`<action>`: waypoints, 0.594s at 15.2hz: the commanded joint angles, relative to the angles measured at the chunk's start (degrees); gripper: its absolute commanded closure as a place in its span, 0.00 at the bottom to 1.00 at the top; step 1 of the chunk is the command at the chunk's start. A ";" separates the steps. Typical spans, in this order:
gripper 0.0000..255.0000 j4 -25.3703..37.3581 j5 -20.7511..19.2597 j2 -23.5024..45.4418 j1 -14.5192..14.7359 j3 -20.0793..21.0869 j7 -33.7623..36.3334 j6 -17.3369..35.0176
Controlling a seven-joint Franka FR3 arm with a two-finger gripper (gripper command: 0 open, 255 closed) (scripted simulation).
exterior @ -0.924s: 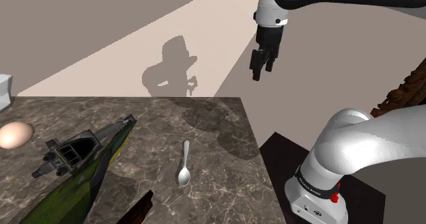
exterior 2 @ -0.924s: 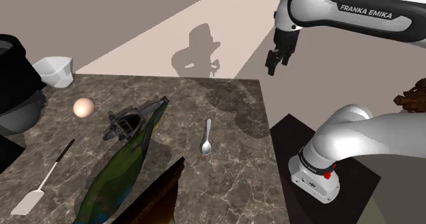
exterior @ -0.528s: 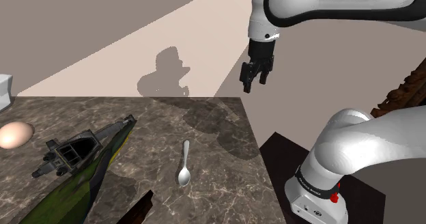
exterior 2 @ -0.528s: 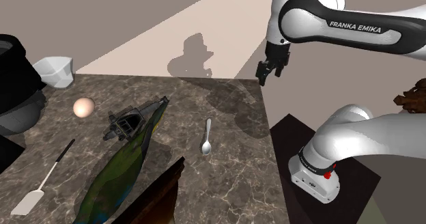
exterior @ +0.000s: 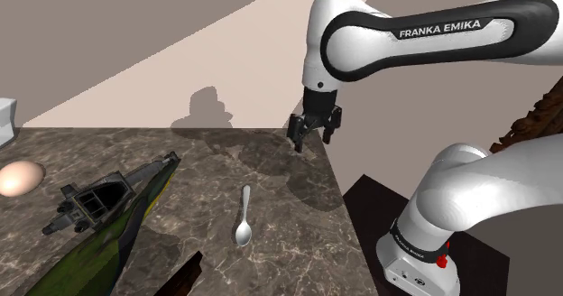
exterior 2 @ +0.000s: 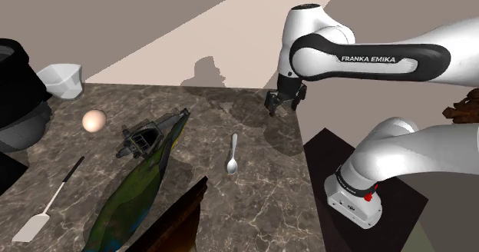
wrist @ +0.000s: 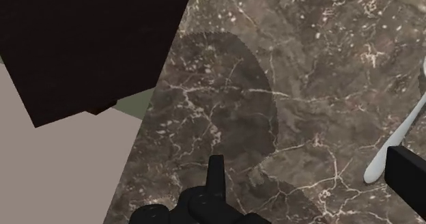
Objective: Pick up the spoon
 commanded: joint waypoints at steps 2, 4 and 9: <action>0.00 -0.97 4.06 3.47 0.36 4.02 6.27 5.62; 0.00 -1.27 6.38 6.27 0.42 6.58 10.04 9.49; 0.00 -0.28 10.73 15.23 -0.11 13.02 19.42 19.82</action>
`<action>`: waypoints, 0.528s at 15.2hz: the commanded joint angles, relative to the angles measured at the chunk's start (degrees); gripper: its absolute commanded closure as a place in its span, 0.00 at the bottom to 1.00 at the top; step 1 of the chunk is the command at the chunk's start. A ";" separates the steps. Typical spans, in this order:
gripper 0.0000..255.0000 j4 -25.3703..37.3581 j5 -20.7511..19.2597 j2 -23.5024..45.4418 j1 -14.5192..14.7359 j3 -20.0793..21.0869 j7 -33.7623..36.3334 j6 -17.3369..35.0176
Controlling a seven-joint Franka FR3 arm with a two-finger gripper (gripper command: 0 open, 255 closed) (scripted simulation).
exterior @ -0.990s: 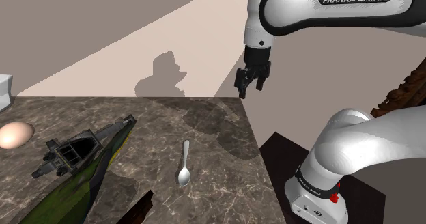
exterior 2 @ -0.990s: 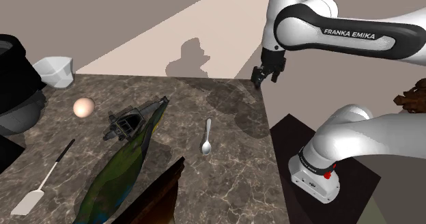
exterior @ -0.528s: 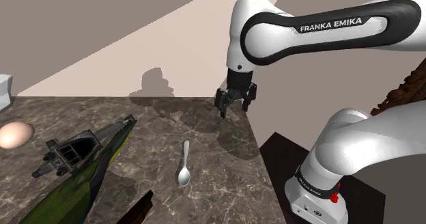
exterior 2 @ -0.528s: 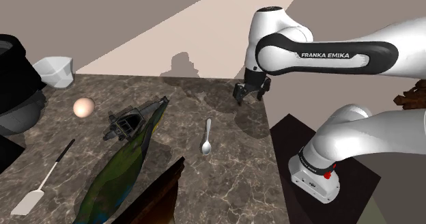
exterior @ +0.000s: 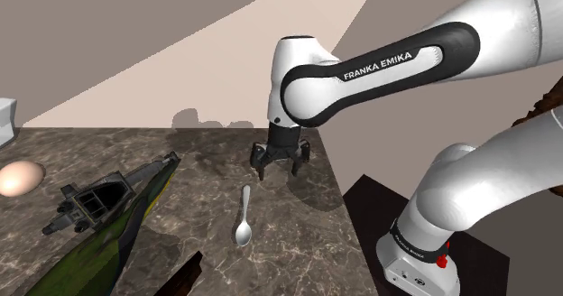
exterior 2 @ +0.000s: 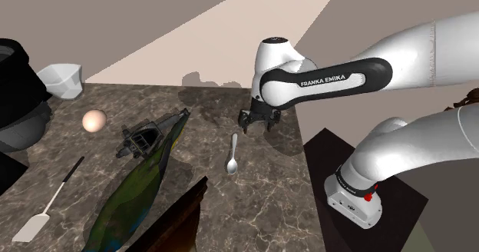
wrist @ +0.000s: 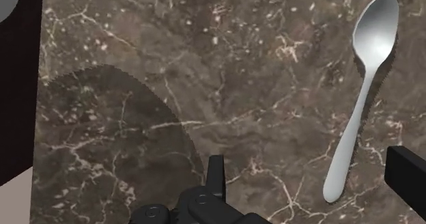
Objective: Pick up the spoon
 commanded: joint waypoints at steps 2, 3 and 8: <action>0.00 1.50 1.71 6.18 -0.68 3.93 6.07 6.39; 0.00 2.16 1.89 8.46 -1.06 5.20 8.08 8.55; 0.00 5.76 0.07 18.96 -2.94 10.12 17.58 17.59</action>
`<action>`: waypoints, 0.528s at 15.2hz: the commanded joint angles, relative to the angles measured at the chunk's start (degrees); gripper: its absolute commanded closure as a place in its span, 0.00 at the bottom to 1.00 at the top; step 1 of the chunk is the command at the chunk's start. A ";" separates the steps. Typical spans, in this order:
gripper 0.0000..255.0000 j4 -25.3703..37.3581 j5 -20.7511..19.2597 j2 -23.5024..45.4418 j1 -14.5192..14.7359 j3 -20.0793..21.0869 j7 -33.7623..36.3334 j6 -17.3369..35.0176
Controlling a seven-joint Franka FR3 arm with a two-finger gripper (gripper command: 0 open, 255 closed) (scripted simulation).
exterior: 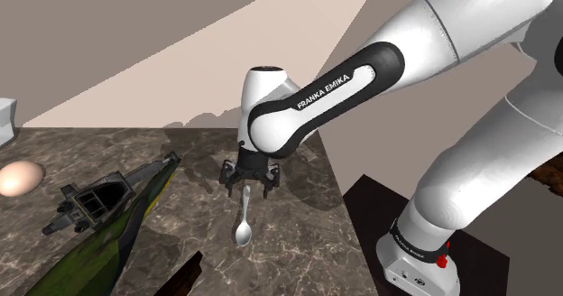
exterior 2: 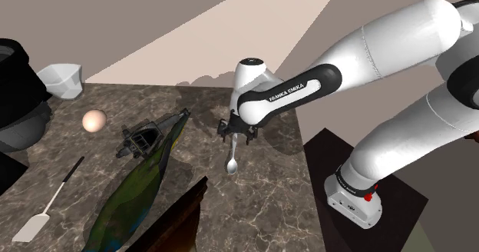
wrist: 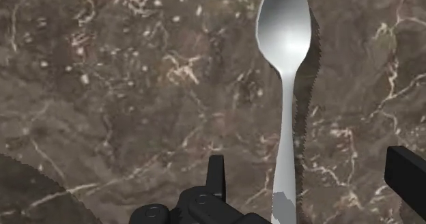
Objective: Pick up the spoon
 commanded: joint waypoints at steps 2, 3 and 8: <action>0.00 0.19 -0.91 3.24 -0.37 1.09 1.84 3.37; 0.00 -0.07 -1.12 3.99 -0.41 1.26 1.90 4.34; 0.00 -1.11 -2.48 7.67 -0.65 1.92 2.41 8.80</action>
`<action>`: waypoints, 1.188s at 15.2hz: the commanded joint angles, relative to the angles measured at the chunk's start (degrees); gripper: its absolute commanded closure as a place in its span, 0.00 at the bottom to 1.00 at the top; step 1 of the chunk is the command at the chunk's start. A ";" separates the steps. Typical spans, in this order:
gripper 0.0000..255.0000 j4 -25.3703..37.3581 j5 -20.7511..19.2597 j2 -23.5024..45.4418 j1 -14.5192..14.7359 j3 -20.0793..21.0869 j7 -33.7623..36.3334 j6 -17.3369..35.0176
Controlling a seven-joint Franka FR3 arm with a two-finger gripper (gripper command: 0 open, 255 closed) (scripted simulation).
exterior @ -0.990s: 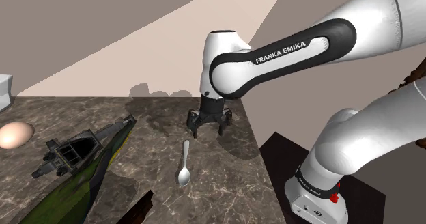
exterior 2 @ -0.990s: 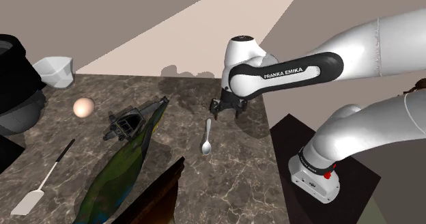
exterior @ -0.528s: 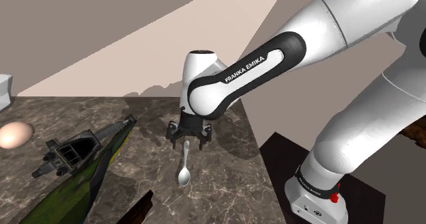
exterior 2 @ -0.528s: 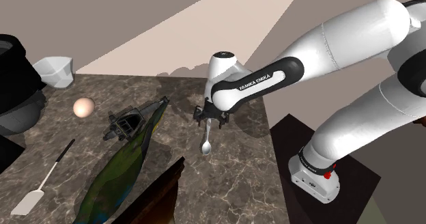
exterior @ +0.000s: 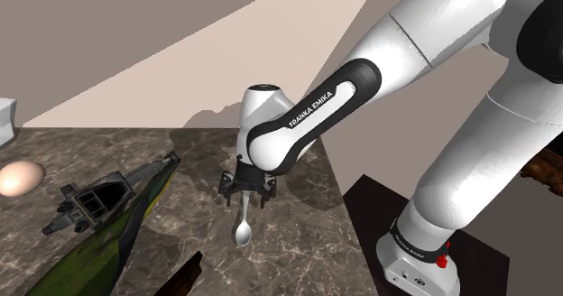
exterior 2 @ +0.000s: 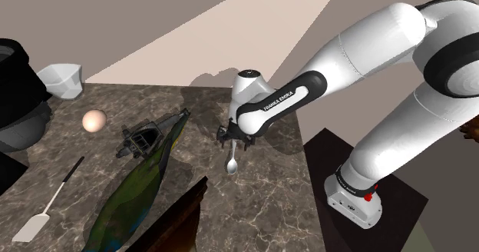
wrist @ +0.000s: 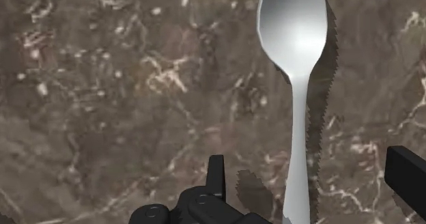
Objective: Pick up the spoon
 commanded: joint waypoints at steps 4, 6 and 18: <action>1.00 -0.14 -0.37 0.85 -0.04 0.14 0.19 0.97; 1.00 -0.16 -0.39 0.89 -0.06 0.13 0.17 1.01; 1.00 1.66 1.40 -4.61 0.24 -0.91 -0.40 -5.92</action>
